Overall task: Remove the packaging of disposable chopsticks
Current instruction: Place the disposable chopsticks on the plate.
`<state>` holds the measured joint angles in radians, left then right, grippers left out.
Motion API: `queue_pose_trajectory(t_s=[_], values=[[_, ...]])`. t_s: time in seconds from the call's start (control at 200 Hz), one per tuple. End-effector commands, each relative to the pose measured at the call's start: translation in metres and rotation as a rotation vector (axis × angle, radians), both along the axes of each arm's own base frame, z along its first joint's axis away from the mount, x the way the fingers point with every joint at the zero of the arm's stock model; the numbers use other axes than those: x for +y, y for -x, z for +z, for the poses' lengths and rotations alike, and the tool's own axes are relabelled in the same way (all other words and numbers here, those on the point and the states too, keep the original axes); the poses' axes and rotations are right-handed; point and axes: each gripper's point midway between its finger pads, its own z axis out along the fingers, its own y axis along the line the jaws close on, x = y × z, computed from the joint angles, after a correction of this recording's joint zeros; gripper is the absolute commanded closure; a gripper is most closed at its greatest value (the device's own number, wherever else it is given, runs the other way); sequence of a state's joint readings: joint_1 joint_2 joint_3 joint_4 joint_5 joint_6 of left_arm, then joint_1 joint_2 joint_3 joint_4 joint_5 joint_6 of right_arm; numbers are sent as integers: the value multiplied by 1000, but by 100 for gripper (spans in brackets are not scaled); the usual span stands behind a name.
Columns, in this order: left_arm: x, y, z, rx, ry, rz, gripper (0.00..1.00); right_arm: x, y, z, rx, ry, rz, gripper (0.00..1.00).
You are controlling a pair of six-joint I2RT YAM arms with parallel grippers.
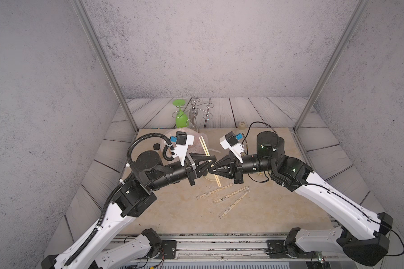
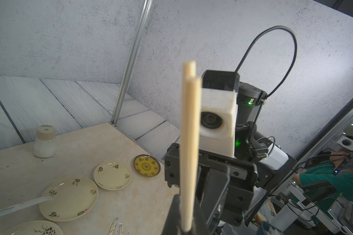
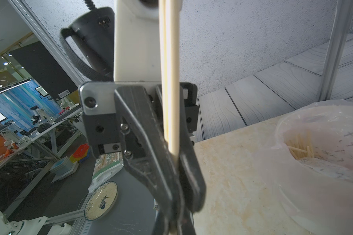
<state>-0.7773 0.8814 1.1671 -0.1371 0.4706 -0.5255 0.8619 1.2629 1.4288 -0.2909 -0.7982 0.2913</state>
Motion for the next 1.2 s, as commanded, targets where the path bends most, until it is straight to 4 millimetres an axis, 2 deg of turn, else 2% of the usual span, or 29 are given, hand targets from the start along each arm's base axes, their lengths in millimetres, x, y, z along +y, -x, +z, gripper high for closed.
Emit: queue_pose_trajectory(t_s=[0.0, 0.105, 0.21, 0.315, 0.455, 0.601, 0.766, 0.941, 1.056, 1.196], values=[[18, -11, 17, -54, 16, 125, 83, 2, 2, -9, 140, 35, 13, 100], [23, -20, 12, -26, 3, 182, 59, 4, 1, -20, 205, 71, 7, 100], [27, -27, 8, -7, -6, 231, 46, 5, -1, -31, 270, 87, 0, 100], [36, -35, 3, 10, -22, 303, 38, 6, -5, -43, 322, 108, -27, 100], [67, -47, -8, 8, -81, 480, 37, -6, -22, -63, 393, 136, -118, 100], [95, -45, -19, -38, -146, 587, 37, -33, -38, -82, 451, 161, -213, 100], [107, -40, -31, -70, -196, 619, 37, -58, -50, -117, 511, 226, -313, 100], [111, -44, -42, -85, -199, 648, 38, -79, -88, -167, 603, 302, -481, 100], [111, -44, -42, -92, -202, 652, 38, -77, -116, -198, 635, 325, -556, 100], [111, -43, -45, -89, -215, 649, 38, -60, -150, -229, 672, 313, -586, 100]])
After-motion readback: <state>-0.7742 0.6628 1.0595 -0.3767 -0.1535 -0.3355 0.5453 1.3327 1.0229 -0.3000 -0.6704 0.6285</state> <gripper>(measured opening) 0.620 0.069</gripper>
